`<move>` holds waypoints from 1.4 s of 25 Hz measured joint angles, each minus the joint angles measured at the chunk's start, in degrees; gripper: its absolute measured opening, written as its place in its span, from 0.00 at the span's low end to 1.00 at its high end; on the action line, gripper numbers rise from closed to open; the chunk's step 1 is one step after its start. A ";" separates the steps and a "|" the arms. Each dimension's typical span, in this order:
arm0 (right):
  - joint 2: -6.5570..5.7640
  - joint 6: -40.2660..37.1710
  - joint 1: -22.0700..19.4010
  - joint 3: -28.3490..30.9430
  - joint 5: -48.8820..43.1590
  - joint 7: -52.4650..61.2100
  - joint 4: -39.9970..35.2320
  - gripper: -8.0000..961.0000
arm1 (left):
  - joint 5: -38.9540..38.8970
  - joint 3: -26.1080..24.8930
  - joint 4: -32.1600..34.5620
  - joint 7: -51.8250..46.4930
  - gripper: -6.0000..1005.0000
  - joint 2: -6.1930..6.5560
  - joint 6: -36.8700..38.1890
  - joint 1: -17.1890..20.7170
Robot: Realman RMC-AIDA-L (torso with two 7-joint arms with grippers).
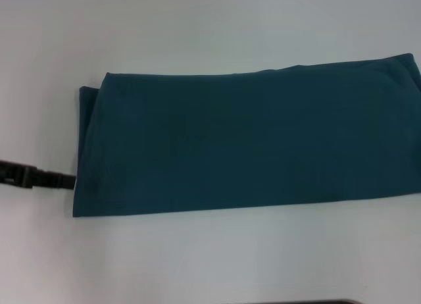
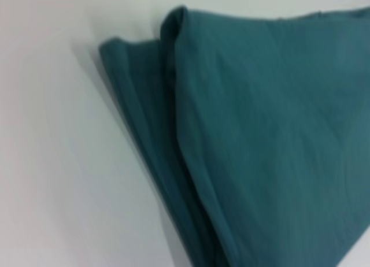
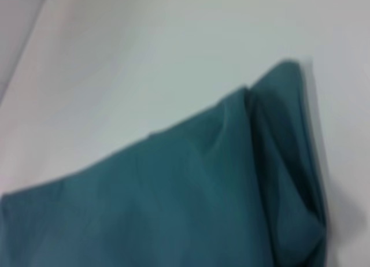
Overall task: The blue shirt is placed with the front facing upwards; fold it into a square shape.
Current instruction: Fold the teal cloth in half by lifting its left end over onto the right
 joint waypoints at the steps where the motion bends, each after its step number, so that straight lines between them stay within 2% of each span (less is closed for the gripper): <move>1: -0.24 -0.83 0.42 1.77 0.08 -0.03 -0.88 0.31 | -0.03 -0.64 -0.25 0.06 0.37 0.04 0.00 -0.20; 2: -0.26 -1.22 0.63 2.50 0.29 -0.05 -1.43 0.33 | -0.15 -1.44 -0.52 0.19 0.41 0.08 -0.01 -0.49; 7: -0.06 -3.50 1.68 3.98 2.66 -1.53 -2.55 0.45 | -1.84 -5.58 -0.88 1.70 0.43 0.03 -0.16 -2.44; 10: 0.61 -5.25 2.96 4.00 4.80 -4.40 -2.38 0.52 | -2.51 -6.11 -0.78 2.22 0.45 -0.88 -1.23 -3.24; 14: 1.47 -6.66 4.53 3.59 5.77 -7.77 -2.13 0.66 | -2.80 -5.89 -0.35 2.62 0.46 -2.47 -3.33 -3.78; 16: 1.69 -6.45 5.18 3.44 5.76 -8.66 -1.89 0.73 | -3.18 -6.04 0.12 2.92 0.46 -2.82 -3.48 -3.84; 21: 2.59 -5.80 6.58 3.18 5.62 -11.62 -1.05 0.73 | -5.59 -6.12 2.12 3.07 0.46 -3.21 -3.70 -3.80; 24: 2.77 -3.94 7.16 2.84 5.55 -12.36 0.32 0.91 | -7.26 -6.13 2.65 3.42 0.46 -3.42 -4.13 -3.44; 28: 2.92 -0.33 7.71 1.74 5.55 -12.85 2.38 0.96 | -8.53 -6.12 2.86 4.04 0.63 -4.09 -4.68 -3.22; 32: 3.96 1.08 8.22 0.71 5.62 -13.45 2.54 0.97 | -8.36 -5.59 3.31 4.11 0.78 -4.86 -6.20 -3.20; 35: 4.30 0.90 8.75 0.27 5.60 -14.26 2.56 0.96 | -8.28 -5.48 4.71 4.27 0.80 -4.95 -6.70 -3.17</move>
